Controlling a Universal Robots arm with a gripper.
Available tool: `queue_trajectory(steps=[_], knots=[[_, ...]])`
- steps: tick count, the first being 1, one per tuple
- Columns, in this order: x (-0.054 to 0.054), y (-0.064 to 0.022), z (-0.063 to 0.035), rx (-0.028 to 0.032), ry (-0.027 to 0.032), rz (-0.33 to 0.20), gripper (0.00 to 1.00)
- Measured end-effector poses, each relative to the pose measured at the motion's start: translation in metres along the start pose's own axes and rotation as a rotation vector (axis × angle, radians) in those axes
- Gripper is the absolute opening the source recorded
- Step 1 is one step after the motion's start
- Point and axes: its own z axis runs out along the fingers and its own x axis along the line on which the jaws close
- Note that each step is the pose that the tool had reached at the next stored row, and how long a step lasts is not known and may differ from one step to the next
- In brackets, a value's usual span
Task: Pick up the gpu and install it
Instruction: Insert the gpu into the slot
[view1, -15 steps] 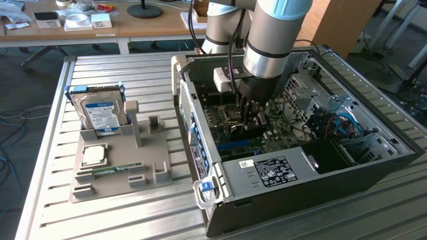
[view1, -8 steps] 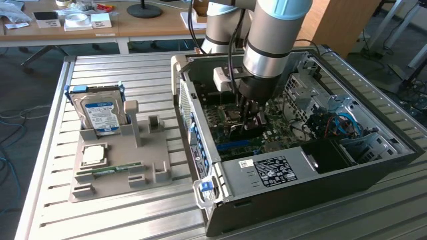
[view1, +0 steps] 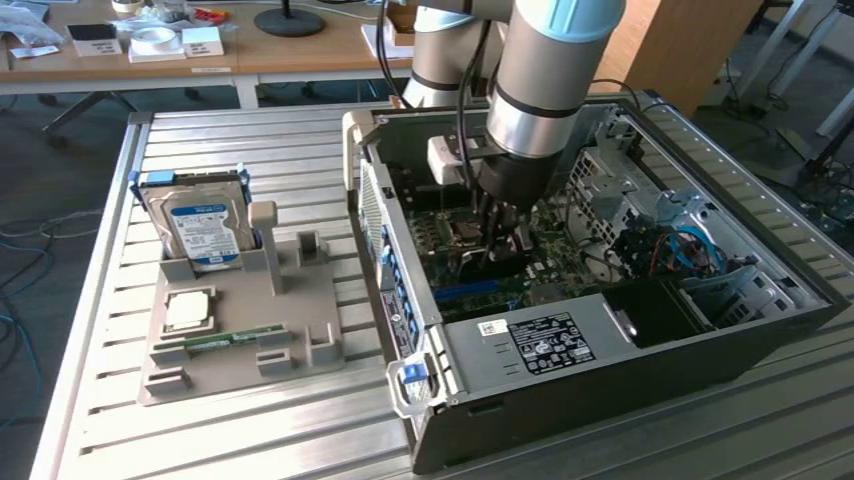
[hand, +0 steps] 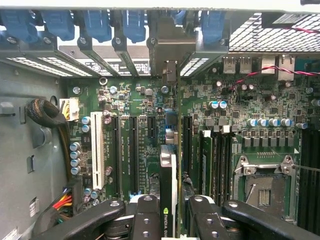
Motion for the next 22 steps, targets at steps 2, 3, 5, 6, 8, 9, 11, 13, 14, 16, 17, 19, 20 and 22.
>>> queue_trajectory(steps=[2,3,5,6,8,9,11,13,14,16,17,19,20,22], knots=[[0.0001,0.0000,0.0017,-0.0001,0.0003,0.000,0.27],[0.0001,-0.0001,0.0027,0.0001,0.0004,0.000,0.27],[0.0001,0.0000,0.0035,-0.0001,0.0003,0.000,0.27],[0.0002,0.0000,0.0035,-0.0001,0.0003,0.000,0.27],[0.0001,0.0001,0.0036,-0.0001,0.0002,0.000,0.27],[0.0001,0.0001,0.0036,0.0000,0.0001,0.000,0.27],[0.0001,0.0000,0.0036,0.0000,0.0001,0.000,0.27],[0.0001,0.0001,0.0029,0.0000,-0.0002,0.000,0.27],[0.0000,0.0001,0.0019,0.0000,-0.0004,0.000,0.27],[0.0000,0.0001,-0.0005,-0.0001,0.0001,0.000,0.27],[0.0000,0.0001,-0.0007,0.0000,0.0000,0.000,0.27],[0.0000,0.0000,-0.0007,0.0000,0.0000,0.000,0.27],[0.0000,0.0000,-0.0007,0.0001,-0.0001,0.000,0.27],[0.0008,-0.0001,-0.0009,-0.0001,0.0005,0.000,0.27]])
